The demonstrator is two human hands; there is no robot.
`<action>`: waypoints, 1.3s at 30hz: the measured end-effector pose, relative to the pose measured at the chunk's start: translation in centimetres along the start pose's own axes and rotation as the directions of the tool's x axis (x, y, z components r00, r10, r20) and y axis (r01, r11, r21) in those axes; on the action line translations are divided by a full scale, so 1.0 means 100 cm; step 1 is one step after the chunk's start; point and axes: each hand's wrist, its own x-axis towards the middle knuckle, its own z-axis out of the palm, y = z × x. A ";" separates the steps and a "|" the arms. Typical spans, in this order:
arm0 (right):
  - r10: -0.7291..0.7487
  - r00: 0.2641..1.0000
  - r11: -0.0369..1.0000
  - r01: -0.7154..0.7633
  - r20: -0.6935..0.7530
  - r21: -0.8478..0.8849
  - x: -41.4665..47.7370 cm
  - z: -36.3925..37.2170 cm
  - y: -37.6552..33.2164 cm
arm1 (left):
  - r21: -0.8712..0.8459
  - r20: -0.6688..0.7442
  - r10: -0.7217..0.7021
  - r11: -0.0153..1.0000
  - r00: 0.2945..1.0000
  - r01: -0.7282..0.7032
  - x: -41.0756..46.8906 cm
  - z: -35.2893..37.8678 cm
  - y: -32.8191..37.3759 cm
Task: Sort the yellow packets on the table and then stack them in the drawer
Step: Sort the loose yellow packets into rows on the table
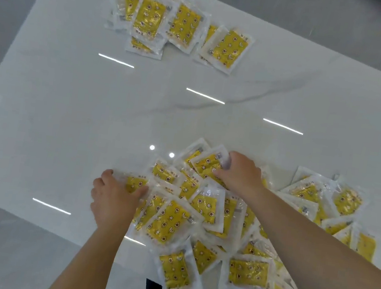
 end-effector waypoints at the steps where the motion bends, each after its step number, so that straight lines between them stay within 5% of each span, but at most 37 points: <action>1: -0.031 0.999 0.998 0.031 0.013 0.061 0.000 0.000 -0.001 | -0.008 0.018 -0.014 1.000 1.000 0.014 0.001 0.001 0.000; 4: -0.102 0.995 0.980 0.102 -0.007 0.172 0.002 -0.001 -0.006 | -0.119 0.115 -0.018 0.992 0.993 0.032 0.007 0.000 0.001; 10: -0.155 0.986 0.985 0.159 -0.052 0.072 0.009 -0.003 -0.011 | -0.067 0.167 0.266 0.964 0.949 -0.259 0.017 -0.007 0.007; 16: -0.172 0.982 0.981 0.177 -0.074 0.073 0.007 0.006 -0.021 | -0.297 0.244 0.223 0.944 0.944 -0.146 0.024 -0.020 0.020; 22: -0.202 0.979 0.978 0.203 -0.034 0.049 0.011 0.005 -0.022 | -0.231 0.404 0.323 0.941 0.856 -0.247 0.037 -0.027 0.026; 27: -0.238 0.971 0.970 0.239 -0.030 0.047 0.012 0.005 -0.020 | -0.204 0.378 0.349 0.935 0.857 -0.291 0.039 -0.026 0.035; 35: -0.216 0.976 0.962 0.209 0.026 0.176 0.018 0.004 -0.020 | -0.435 0.211 0.203 0.895 0.956 -0.094 0.057 -0.037 0.031; 39: -0.198 0.980 0.955 0.186 0.030 0.231 0.022 -0.002 -0.018 | -0.589 0.343 0.133 0.801 0.930 0.103 0.071 -0.049 0.033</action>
